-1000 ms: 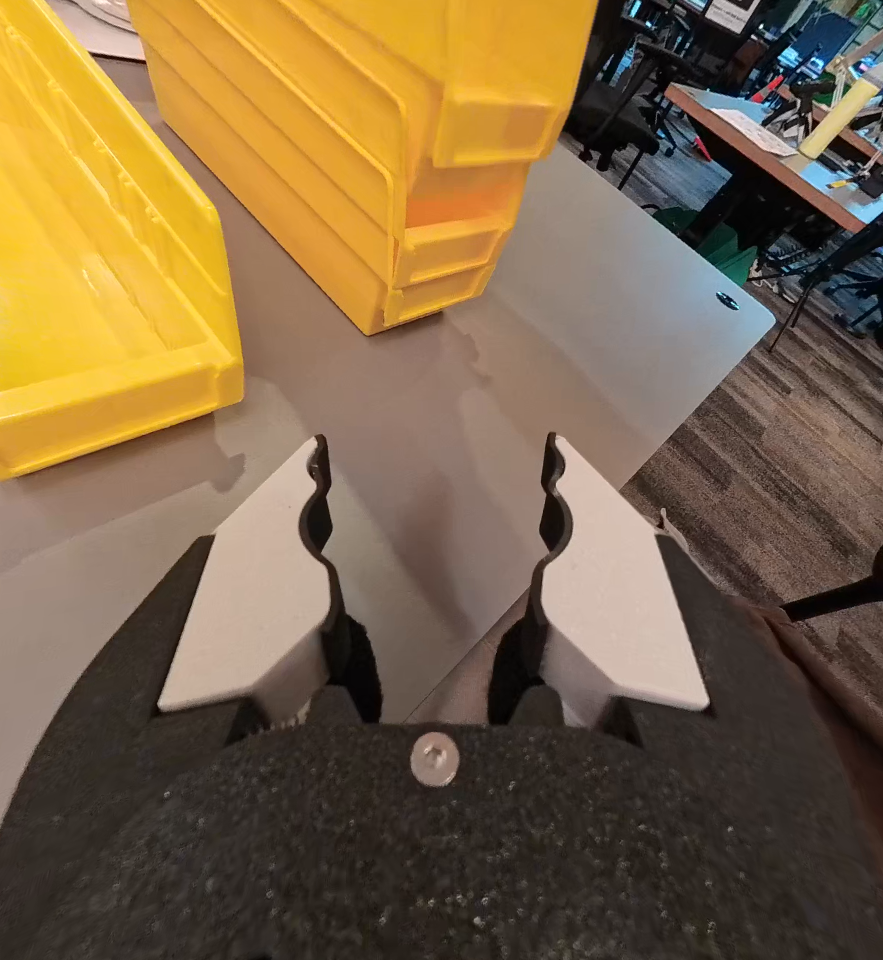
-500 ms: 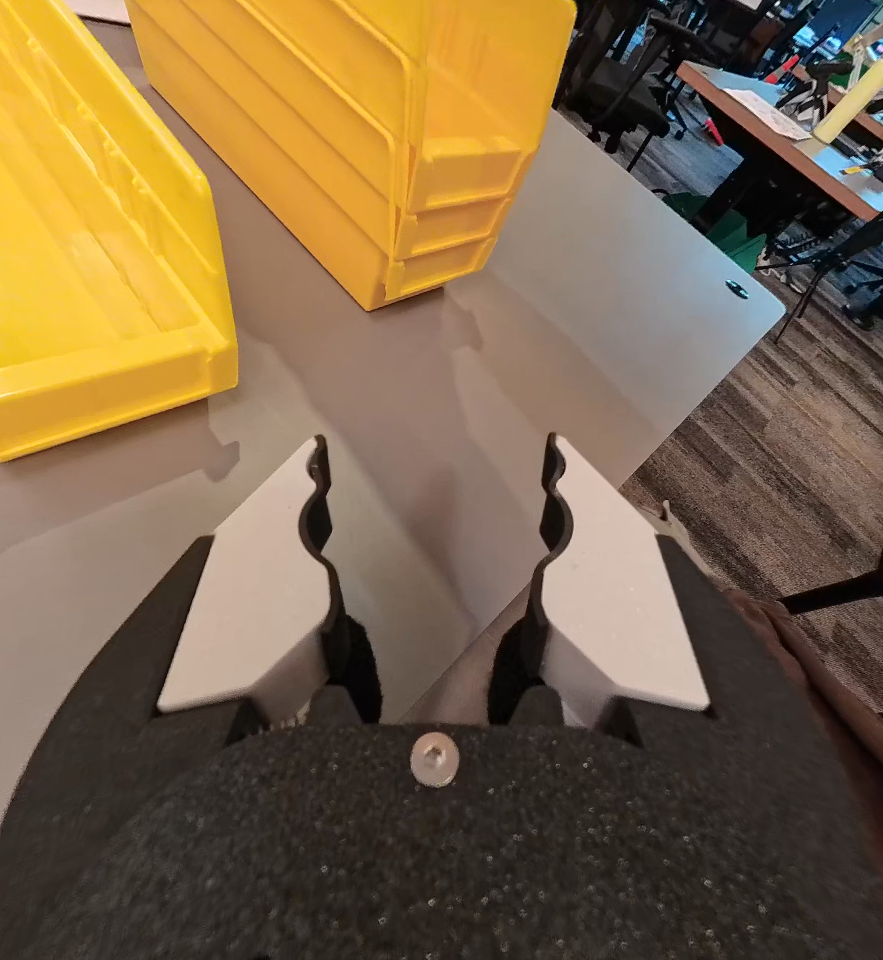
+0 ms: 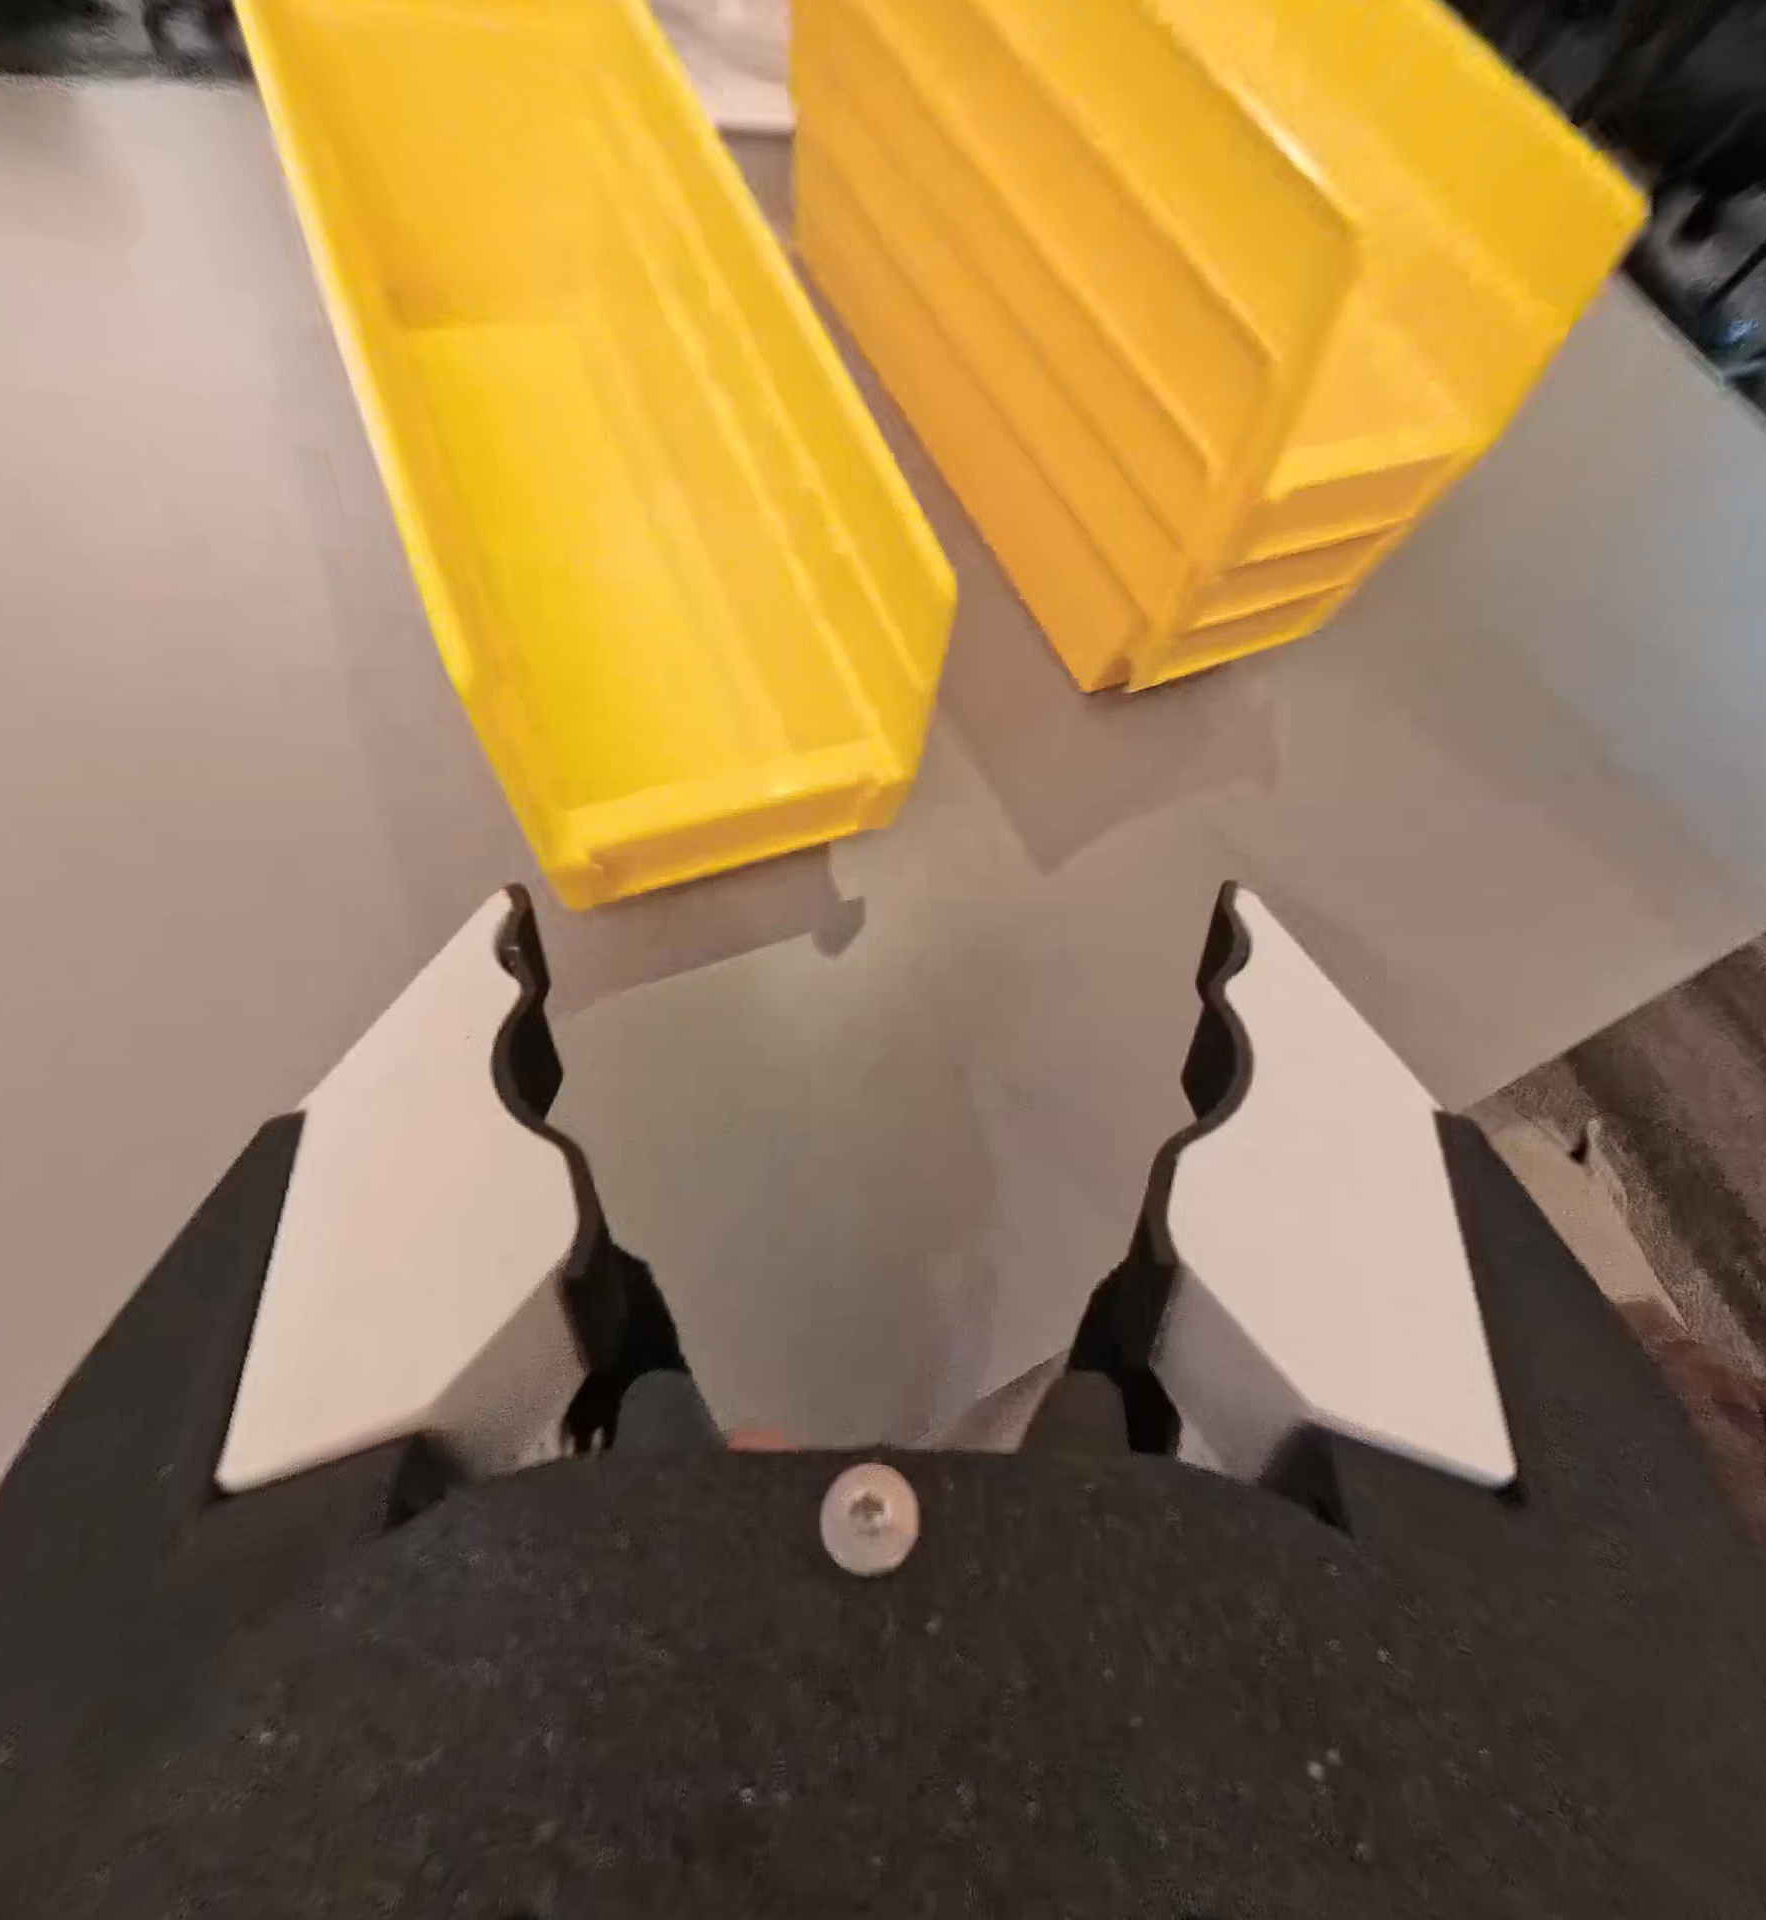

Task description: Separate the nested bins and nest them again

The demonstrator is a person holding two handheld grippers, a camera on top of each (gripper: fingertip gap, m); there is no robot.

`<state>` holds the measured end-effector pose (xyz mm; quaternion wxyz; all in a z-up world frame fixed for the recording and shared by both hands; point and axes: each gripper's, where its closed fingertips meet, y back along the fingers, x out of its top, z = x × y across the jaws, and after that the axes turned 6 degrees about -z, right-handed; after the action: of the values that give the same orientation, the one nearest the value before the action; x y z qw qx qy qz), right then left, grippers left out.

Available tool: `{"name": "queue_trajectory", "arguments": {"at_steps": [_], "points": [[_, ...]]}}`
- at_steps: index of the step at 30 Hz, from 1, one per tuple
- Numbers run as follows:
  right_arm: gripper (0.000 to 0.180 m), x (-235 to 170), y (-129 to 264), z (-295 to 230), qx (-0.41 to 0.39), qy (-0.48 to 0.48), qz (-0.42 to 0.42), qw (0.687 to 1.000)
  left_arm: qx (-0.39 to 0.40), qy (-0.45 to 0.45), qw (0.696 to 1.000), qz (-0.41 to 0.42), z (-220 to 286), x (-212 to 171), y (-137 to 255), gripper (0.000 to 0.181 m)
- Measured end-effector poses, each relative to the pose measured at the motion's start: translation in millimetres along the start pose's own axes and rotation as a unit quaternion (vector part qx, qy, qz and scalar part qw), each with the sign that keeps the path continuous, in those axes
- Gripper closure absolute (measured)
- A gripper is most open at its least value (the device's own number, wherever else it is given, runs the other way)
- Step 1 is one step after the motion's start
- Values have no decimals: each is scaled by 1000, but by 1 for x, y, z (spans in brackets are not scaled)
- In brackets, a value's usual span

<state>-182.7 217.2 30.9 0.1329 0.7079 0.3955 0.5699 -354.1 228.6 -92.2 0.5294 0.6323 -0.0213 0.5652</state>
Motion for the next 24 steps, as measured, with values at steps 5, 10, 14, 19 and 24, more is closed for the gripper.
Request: {"name": "queue_trajectory", "arguments": {"at_steps": [5,10,14,19,24], "points": [[66,-146,9,-46,98,-50,46,993,69,-63,993,-71,-13,64,-17,44],[70,-190,-3,-29,78,-16,109,991,125,-41,970,-207,-54,99,-76,42],[72,-197,15,1,30,12,138,990,160,13,948,-276,-82,99,-107,47],[78,-208,27,25,0,25,157,987,143,89,933,-319,-81,98,-131,45],[79,-209,20,16,-6,64,143,988,178,112,905,-371,-92,88,-145,38]]}}
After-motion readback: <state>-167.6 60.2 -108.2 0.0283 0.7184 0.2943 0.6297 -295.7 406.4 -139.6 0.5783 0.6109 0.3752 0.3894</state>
